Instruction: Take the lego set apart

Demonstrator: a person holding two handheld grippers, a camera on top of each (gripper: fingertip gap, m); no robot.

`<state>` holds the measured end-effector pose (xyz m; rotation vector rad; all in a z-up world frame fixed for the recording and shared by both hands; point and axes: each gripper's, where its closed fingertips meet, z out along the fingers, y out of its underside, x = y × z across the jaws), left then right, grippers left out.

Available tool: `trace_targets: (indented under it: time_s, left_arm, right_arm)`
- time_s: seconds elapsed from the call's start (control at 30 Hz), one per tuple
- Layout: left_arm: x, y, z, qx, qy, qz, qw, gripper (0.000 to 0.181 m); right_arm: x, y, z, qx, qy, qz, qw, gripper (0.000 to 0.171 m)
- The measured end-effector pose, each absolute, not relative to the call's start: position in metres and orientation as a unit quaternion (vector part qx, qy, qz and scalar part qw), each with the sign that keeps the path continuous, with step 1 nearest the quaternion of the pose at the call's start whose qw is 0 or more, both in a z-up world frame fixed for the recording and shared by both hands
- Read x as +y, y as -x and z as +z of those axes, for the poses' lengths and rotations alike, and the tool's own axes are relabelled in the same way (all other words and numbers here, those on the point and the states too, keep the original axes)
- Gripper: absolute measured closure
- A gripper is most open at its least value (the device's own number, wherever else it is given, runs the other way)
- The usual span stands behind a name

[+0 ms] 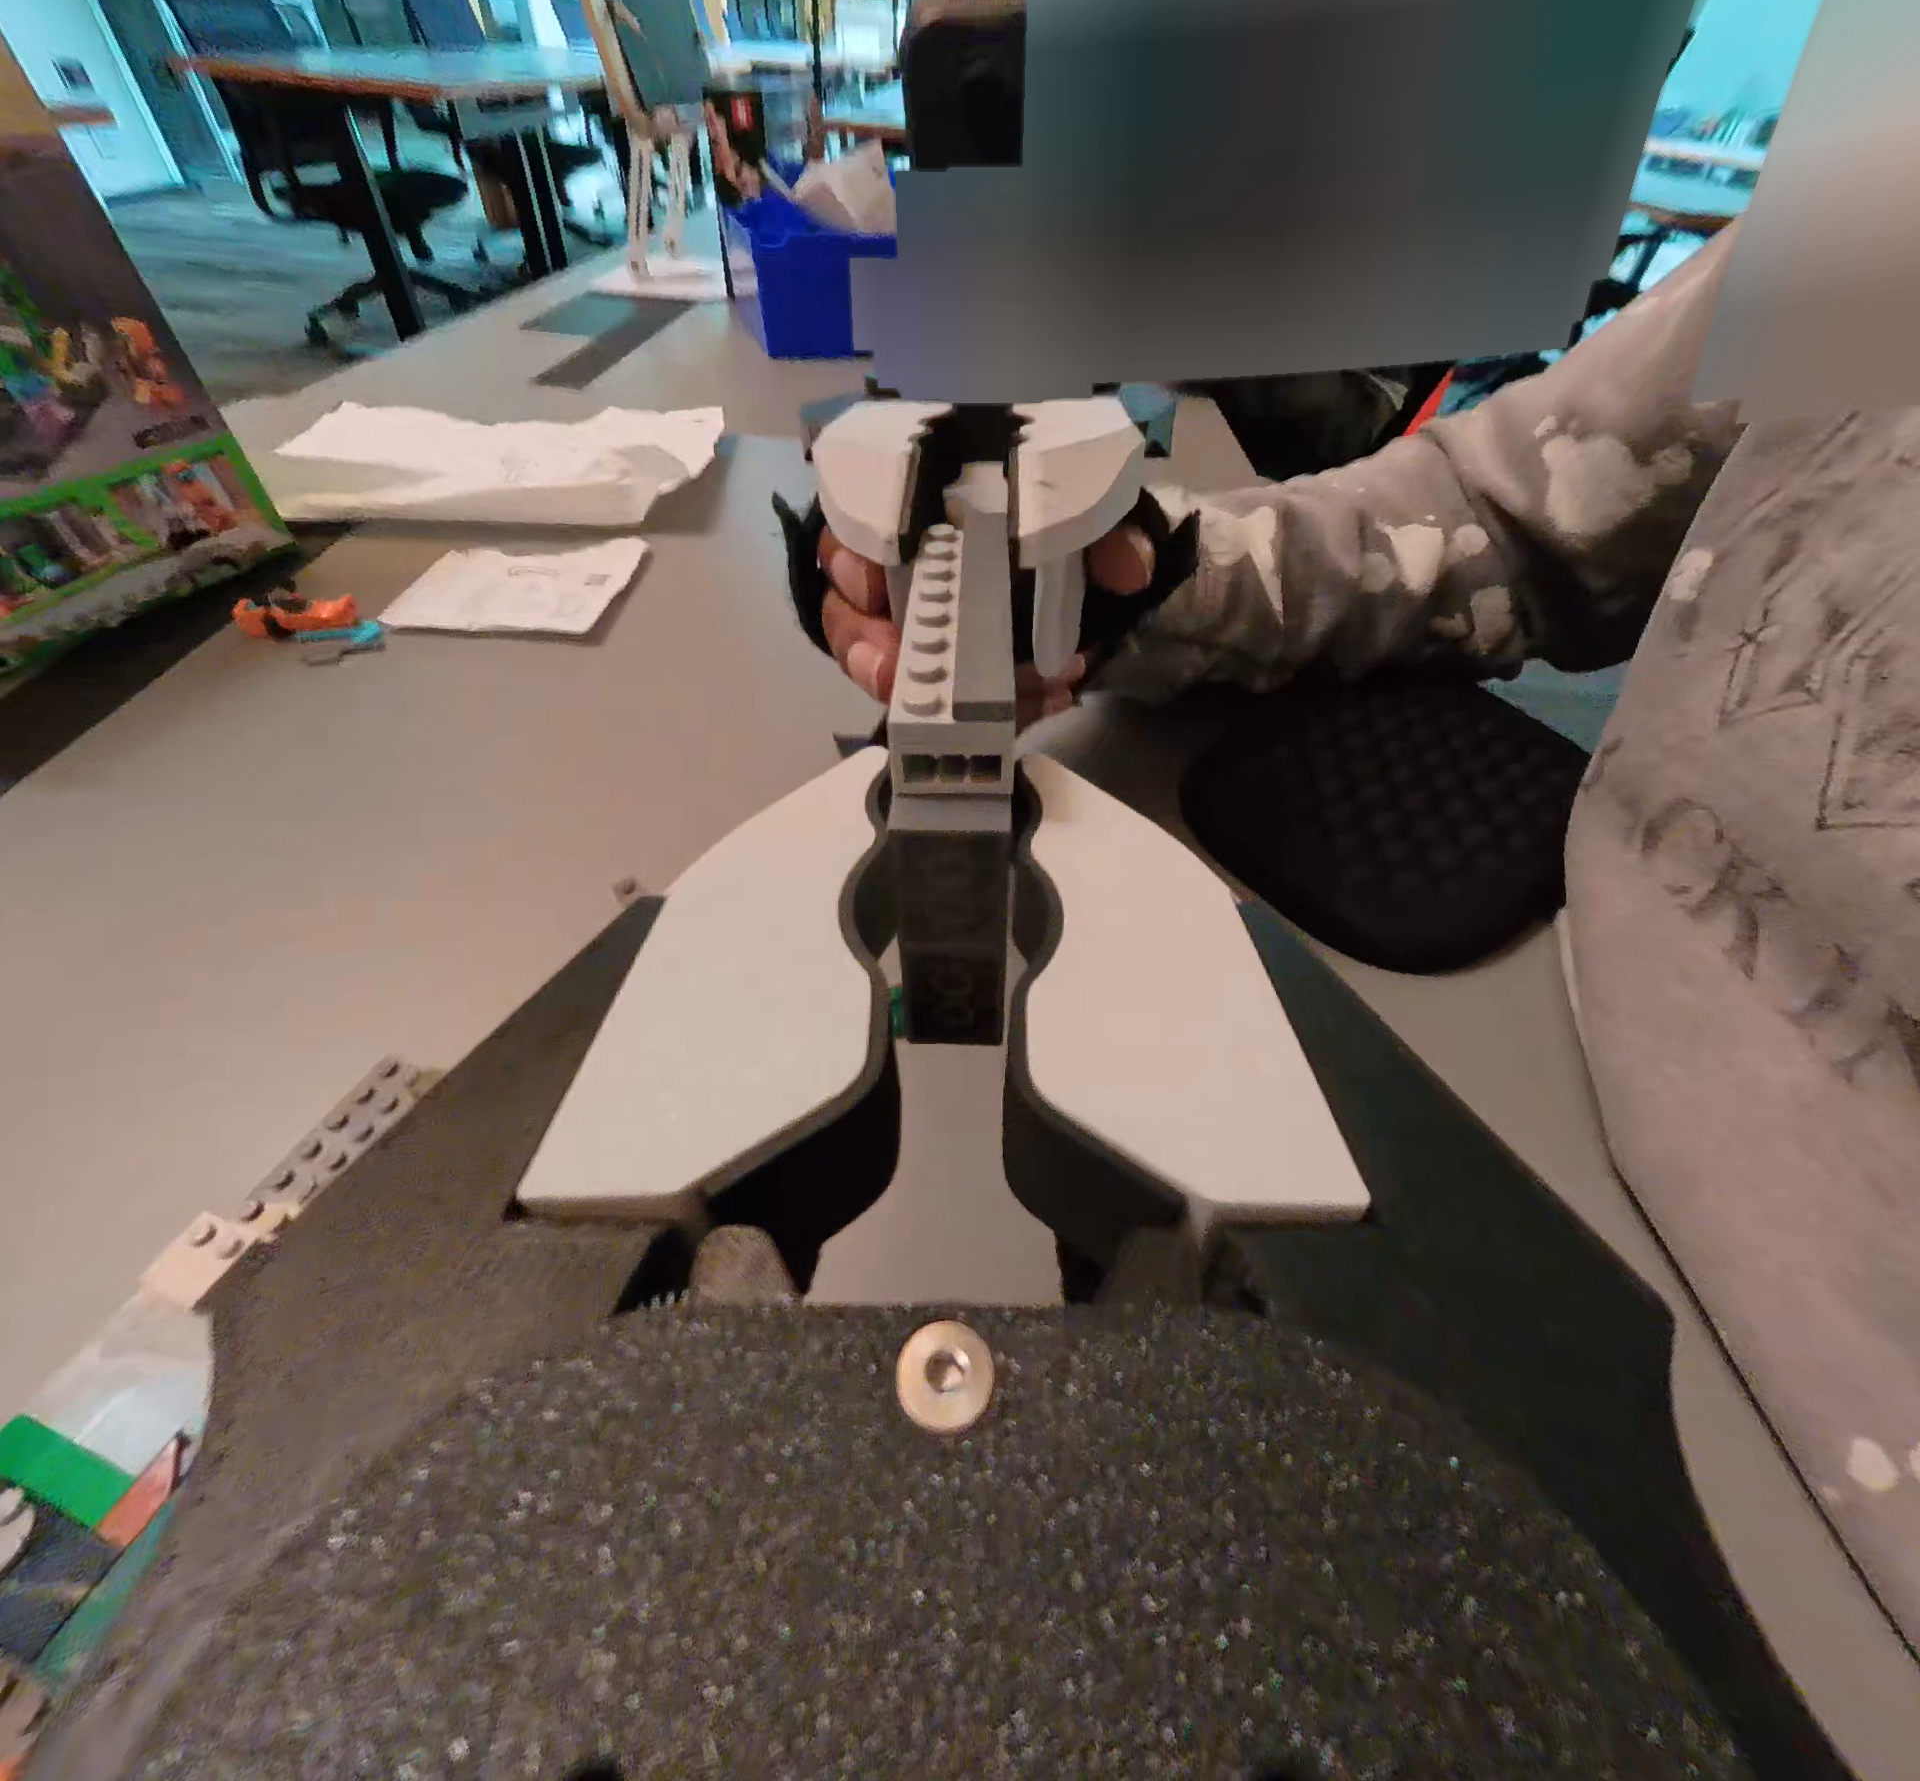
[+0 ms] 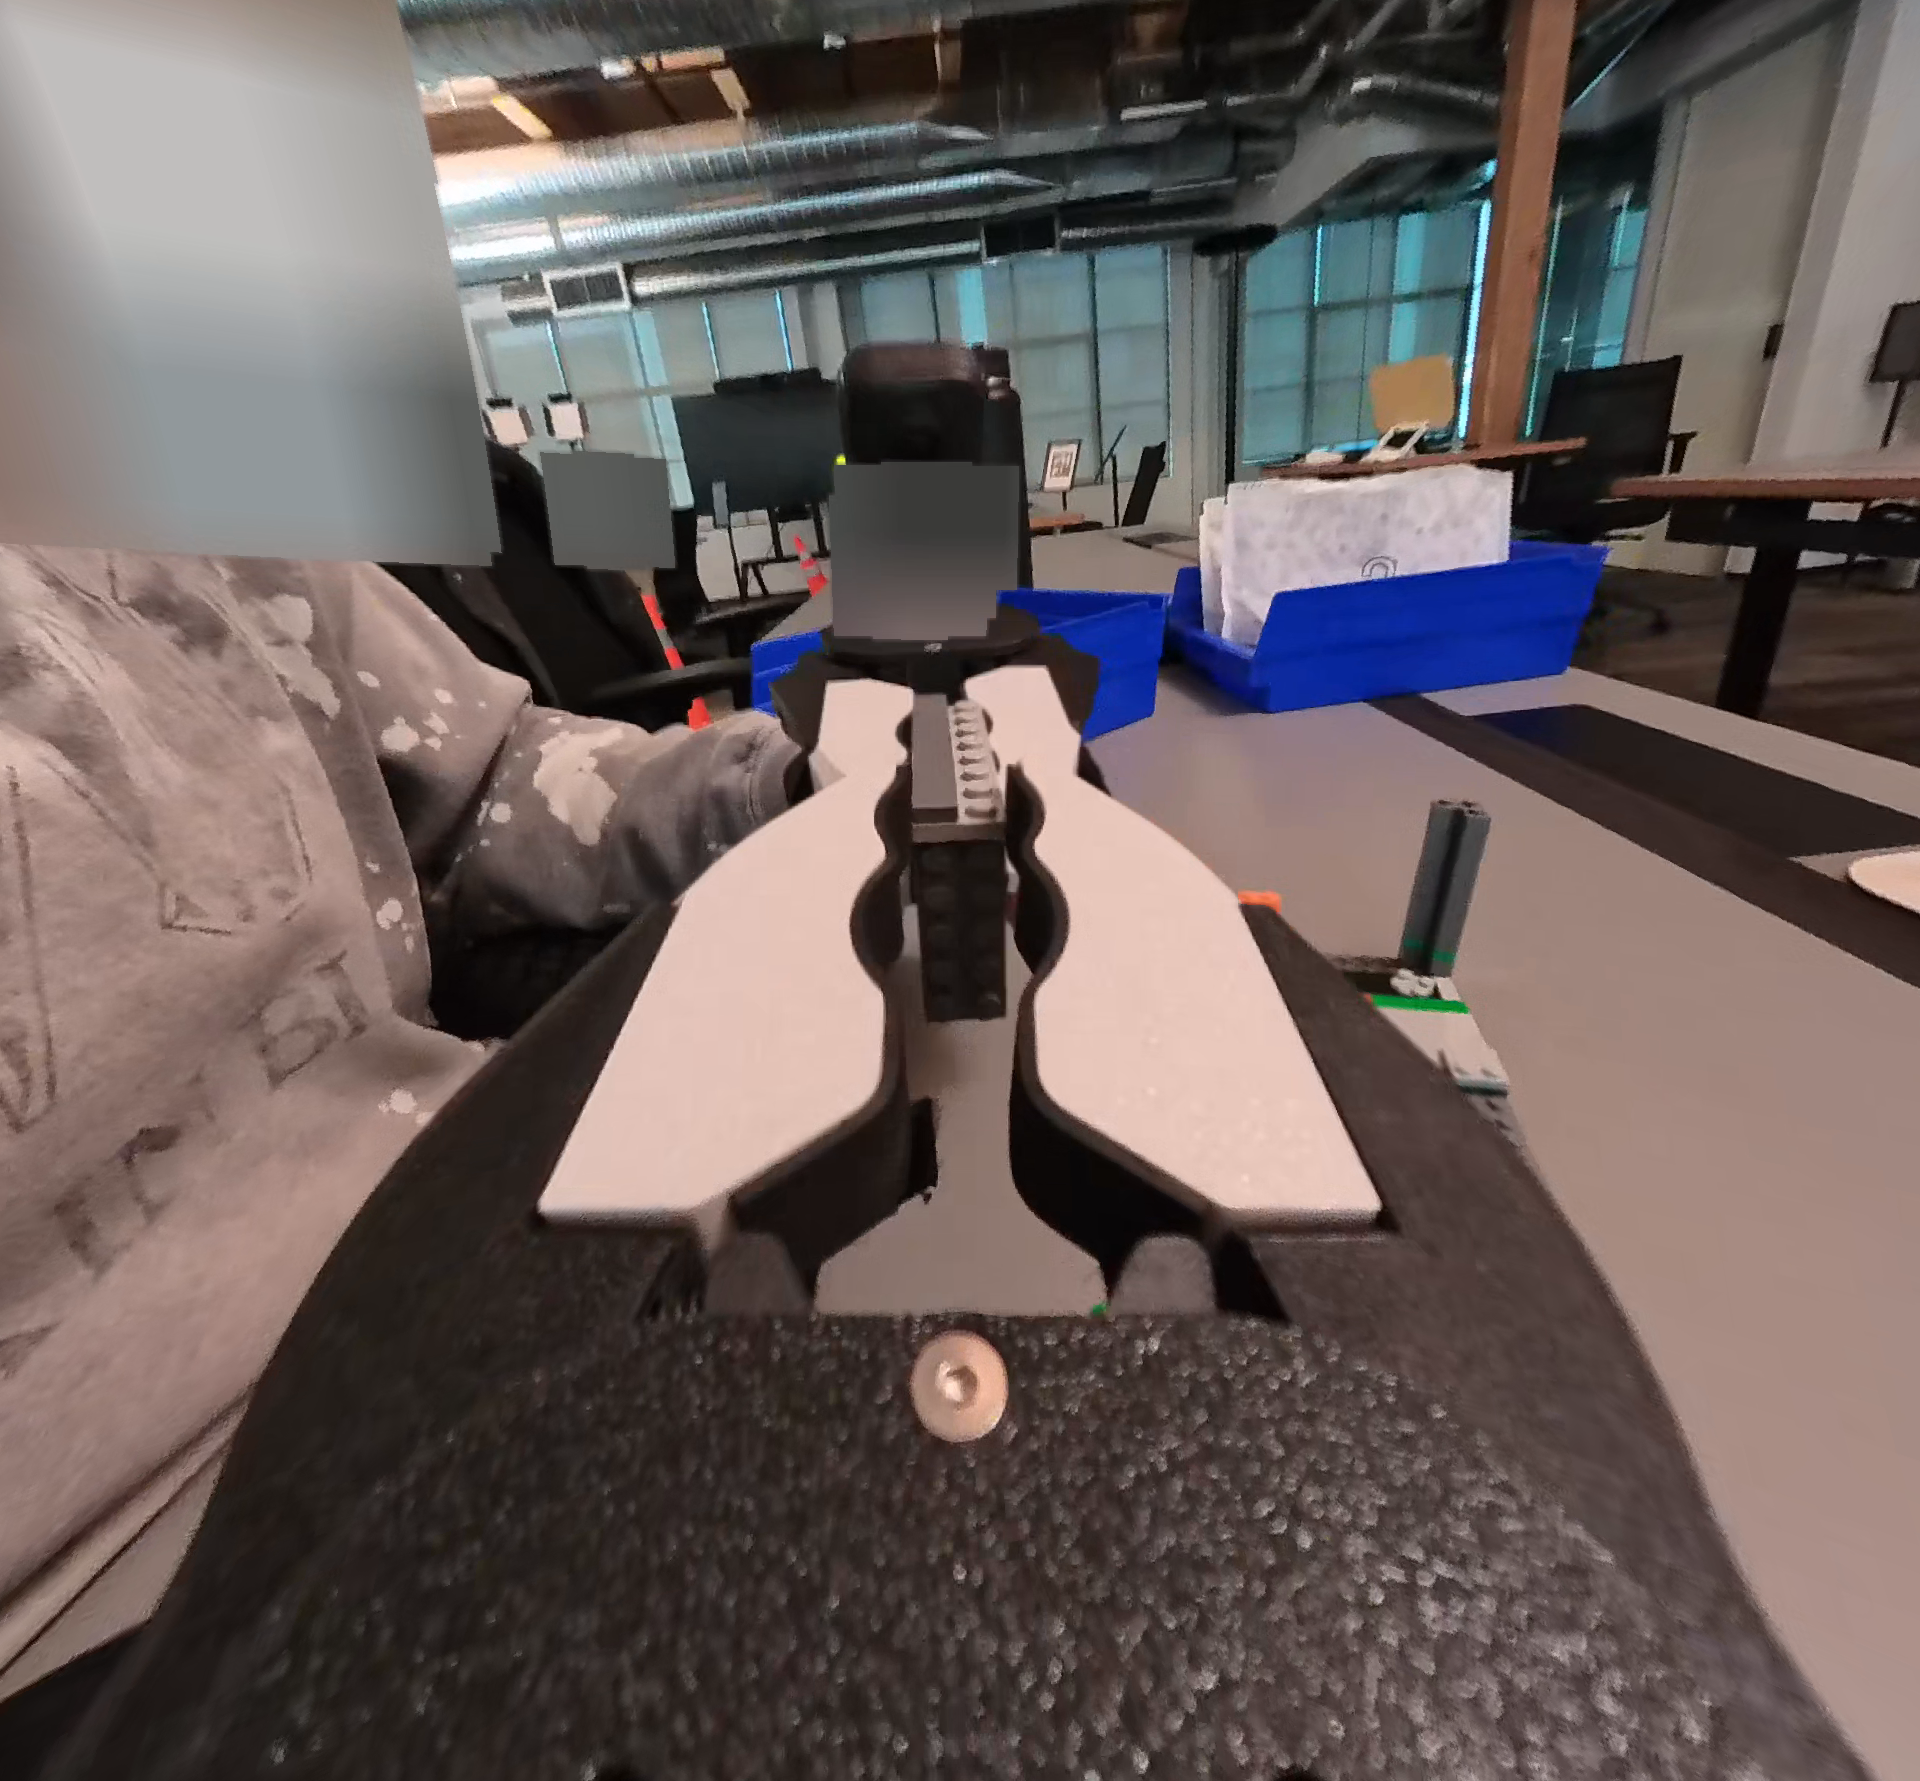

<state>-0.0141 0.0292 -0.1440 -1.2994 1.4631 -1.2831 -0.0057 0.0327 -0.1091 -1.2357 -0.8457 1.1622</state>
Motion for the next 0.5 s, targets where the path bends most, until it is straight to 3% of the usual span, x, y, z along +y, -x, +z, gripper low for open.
trace_targets:
  time_s: [0.33, 0.5]
  left_arm:
    - [0.029, 0.015, -0.178, 0.662, 0.545, -0.371, 0.356, 0.163]
    - [0.033, 0.016, -0.188, 0.672, 0.554, -0.335, 0.360, 0.163]
  right_arm:
    - [0.026, 0.026, -0.142, -0.537, 0.589, 0.267, 0.542, 0.158]
    - [0.029, 0.024, -0.154, -0.553, 0.606, 0.225, 0.526, 0.162]
